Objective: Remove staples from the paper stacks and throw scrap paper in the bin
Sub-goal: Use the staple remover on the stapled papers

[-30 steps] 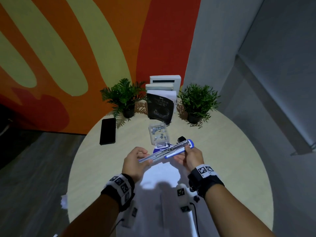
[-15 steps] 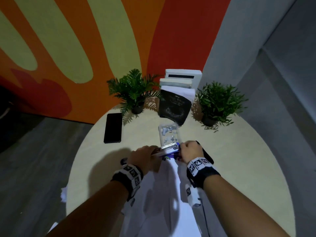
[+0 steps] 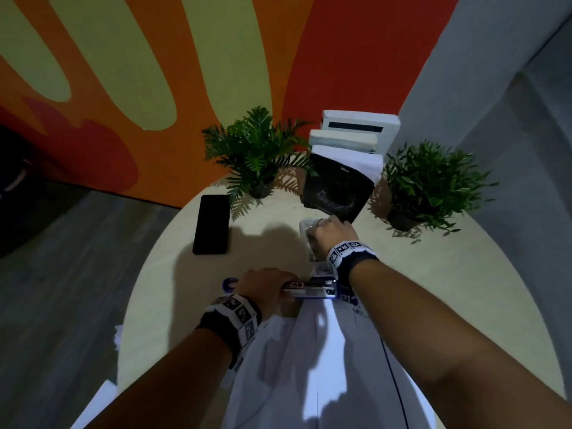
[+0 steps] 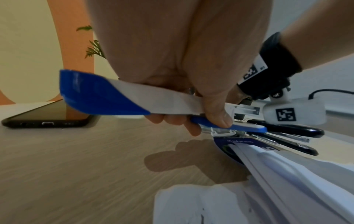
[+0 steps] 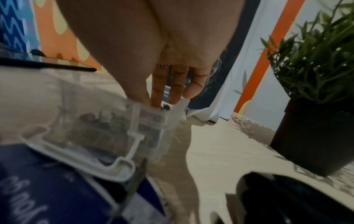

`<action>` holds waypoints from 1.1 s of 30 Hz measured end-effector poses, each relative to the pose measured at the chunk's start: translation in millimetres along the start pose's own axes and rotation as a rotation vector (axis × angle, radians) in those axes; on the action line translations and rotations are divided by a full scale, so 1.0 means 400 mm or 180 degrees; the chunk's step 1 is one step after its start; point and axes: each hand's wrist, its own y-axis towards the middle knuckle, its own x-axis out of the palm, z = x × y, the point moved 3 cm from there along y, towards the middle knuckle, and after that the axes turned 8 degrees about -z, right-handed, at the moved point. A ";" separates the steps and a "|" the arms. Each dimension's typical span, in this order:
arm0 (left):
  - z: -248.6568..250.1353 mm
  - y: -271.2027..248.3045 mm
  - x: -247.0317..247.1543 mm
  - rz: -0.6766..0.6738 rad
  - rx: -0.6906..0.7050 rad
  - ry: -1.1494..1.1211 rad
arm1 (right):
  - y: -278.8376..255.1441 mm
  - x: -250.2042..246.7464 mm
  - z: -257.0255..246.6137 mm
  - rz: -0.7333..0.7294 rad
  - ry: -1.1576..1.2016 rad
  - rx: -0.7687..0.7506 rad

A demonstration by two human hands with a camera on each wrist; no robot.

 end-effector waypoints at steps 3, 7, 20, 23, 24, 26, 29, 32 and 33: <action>-0.007 0.003 0.000 -0.0018 -0.0032 -0.0075 | 0.005 0.008 -0.006 0.0131 -0.0019 0.0100; -0.011 0.000 0.003 0.0017 -0.0034 -0.0151 | -0.002 0.017 -0.006 0.0283 0.0134 0.0094; 0.035 -0.069 -0.003 0.0223 0.0016 0.0014 | -0.210 -0.023 0.052 0.1195 0.2029 -0.0106; 0.045 -0.091 0.001 0.0237 0.0044 0.0007 | -0.314 0.002 0.048 0.1317 0.2103 -0.0343; 0.050 -0.099 0.008 0.0220 0.0039 0.0004 | -0.351 0.015 0.044 0.1308 0.2074 -0.0406; 0.059 -0.113 0.020 0.0229 0.0046 0.0029 | -0.410 0.044 0.034 0.1198 0.1942 -0.0481; 0.081 -0.144 0.042 0.0302 0.0088 0.0050 | -0.487 0.077 0.014 0.1115 0.1877 -0.0508; 0.098 -0.166 0.055 0.0266 0.0006 -0.0005 | -0.542 0.101 0.007 0.1171 0.2062 -0.0480; 0.104 -0.173 0.059 0.0255 -0.0029 -0.0040 | -0.558 0.107 0.005 0.1158 0.2126 -0.0458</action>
